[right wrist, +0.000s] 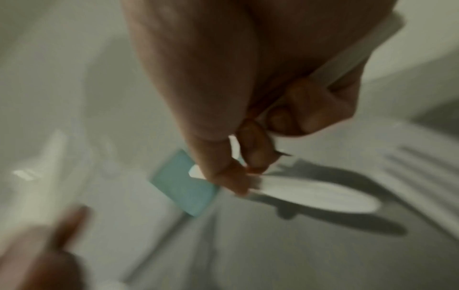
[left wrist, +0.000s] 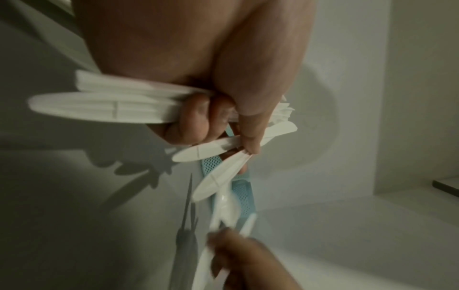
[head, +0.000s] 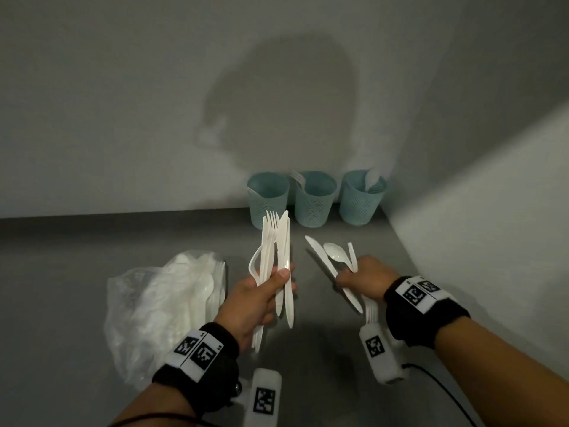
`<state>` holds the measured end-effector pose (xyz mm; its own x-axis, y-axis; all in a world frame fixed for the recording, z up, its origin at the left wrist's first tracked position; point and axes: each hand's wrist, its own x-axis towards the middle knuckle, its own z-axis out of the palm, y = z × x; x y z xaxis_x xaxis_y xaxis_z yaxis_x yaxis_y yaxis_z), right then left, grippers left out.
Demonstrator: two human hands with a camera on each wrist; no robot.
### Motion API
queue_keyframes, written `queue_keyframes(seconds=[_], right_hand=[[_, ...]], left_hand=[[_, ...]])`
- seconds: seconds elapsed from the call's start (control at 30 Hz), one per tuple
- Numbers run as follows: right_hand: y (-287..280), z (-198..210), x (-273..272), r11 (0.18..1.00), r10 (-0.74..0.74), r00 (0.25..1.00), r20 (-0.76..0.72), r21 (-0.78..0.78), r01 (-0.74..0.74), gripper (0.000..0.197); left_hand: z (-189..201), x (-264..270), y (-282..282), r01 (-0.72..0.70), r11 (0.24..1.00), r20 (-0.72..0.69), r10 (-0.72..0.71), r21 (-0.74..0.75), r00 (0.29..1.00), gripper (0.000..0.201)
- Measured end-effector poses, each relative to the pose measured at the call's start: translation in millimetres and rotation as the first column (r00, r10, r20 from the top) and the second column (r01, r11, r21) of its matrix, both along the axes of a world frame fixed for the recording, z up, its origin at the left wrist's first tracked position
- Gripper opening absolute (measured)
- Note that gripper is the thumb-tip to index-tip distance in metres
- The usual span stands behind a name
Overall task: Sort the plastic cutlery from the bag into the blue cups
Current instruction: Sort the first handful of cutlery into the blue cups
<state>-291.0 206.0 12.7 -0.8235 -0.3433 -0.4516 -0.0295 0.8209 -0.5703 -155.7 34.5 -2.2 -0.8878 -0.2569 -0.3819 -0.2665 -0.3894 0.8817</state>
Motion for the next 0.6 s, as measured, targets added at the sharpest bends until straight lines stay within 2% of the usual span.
queue_keyframes(seconds=[0.03, 0.1, 0.17, 0.23, 0.33, 0.4, 0.5, 0.6], right_hand=[[-4.7, 9.9, 8.5, 0.985, -0.012, 1.0, 0.02, -0.17, 0.015, 0.013], [-14.7, 28.3, 24.9, 0.892, 0.001, 0.99, 0.138, -0.448, 0.061, 0.016], [-25.2, 35.6, 38.7, 0.82, 0.054, 0.976, 0.209, -0.567, 0.076, 0.017], [-34.3, 33.7, 45.2, 0.815, 0.062, 0.988, 0.144, -0.579, 0.033, 0.01], [-37.5, 30.1, 44.1, 0.801, 0.03, 0.997, 0.077, -0.598, 0.023, 0.016], [-36.4, 29.9, 43.0, 0.8, 0.032, 0.998, 0.06, -0.6, 0.011, 0.015], [-40.7, 29.9, 45.9, 0.814, 0.009, 0.999, -0.041, -0.581, -0.031, 0.009], [-49.5, 29.4, 51.1, 0.789, 0.006, 0.998, -0.065, -0.613, -0.045, 0.009]], left_hand=[[-0.9, 0.1, -1.0, 0.002, 1.0, -0.004, -0.002, 0.005, 1.0, 0.024], [-2.7, -0.9, -0.6, 0.007, 1.0, -0.016, -0.006, 0.012, 1.0, 0.024], [-2.6, -2.6, 3.6, 0.008, 1.0, -0.035, -0.007, 0.02, 0.999, 0.022], [-0.8, -5.0, 7.3, 0.003, 1.0, -0.052, -0.002, 0.016, 0.999, 0.022], [3.7, -3.5, 5.1, 0.006, 0.999, -0.071, -0.003, 0.04, 0.997, 0.023], [7.4, 0.2, 2.0, 0.031, 0.998, -0.065, -0.028, 0.051, 0.997, 0.023], [11.1, 2.5, 1.2, 0.032, 0.998, -0.062, -0.029, 0.049, 0.998, 0.022], [15.1, 4.5, -1.2, 0.009, 0.998, -0.093, -0.003, 0.056, 0.996, 0.024]])
